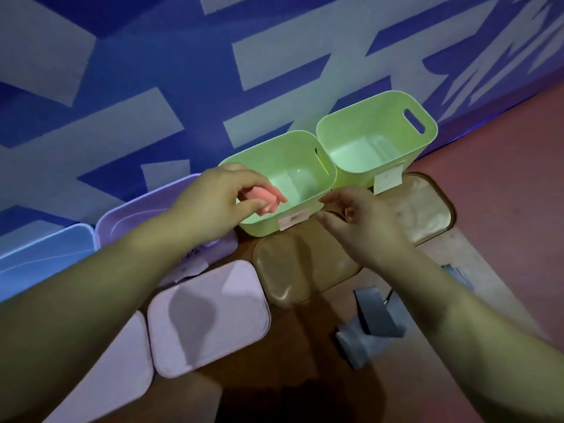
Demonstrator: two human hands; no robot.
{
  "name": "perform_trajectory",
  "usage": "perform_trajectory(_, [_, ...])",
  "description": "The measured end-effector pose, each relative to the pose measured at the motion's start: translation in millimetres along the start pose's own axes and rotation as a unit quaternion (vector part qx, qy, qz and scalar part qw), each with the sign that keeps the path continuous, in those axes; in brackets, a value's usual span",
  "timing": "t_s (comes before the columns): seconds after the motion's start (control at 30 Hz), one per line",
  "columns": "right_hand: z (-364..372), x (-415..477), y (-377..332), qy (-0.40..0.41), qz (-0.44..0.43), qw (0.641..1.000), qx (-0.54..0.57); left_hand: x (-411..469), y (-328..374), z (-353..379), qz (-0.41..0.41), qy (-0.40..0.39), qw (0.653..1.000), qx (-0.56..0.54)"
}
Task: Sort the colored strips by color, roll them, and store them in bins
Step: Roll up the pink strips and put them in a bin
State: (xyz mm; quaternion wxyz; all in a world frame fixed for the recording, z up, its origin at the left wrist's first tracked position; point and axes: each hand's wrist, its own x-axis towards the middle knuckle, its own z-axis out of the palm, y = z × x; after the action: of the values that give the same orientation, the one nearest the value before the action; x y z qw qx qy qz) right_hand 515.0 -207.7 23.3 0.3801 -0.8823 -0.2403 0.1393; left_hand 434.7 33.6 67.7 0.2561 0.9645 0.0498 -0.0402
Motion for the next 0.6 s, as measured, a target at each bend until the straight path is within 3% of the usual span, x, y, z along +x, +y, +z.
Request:
perform_trajectory(0.2, [2.3,72.3,47.2,0.034,-0.036,0.982,-0.185,90.8,-27.3,50.4,0.028,-0.077,0.996,0.044])
perform_trajectory(0.3, [7.8,92.1,64.2,0.008,-0.022,0.968,-0.250,125.7,-35.3,78.8,0.042,-0.127,0.988,0.079])
perform_trajectory(0.4, [15.9,97.8,76.7,-0.014,-0.015,0.960,-0.278,149.8,-43.6,106.3,0.051,-0.160,0.979,0.119])
perform_trajectory(0.6, [19.6,97.8,86.1,0.004,-0.039,0.959,-0.281,172.0,-44.1,135.9,0.049,-0.154,0.984,0.074])
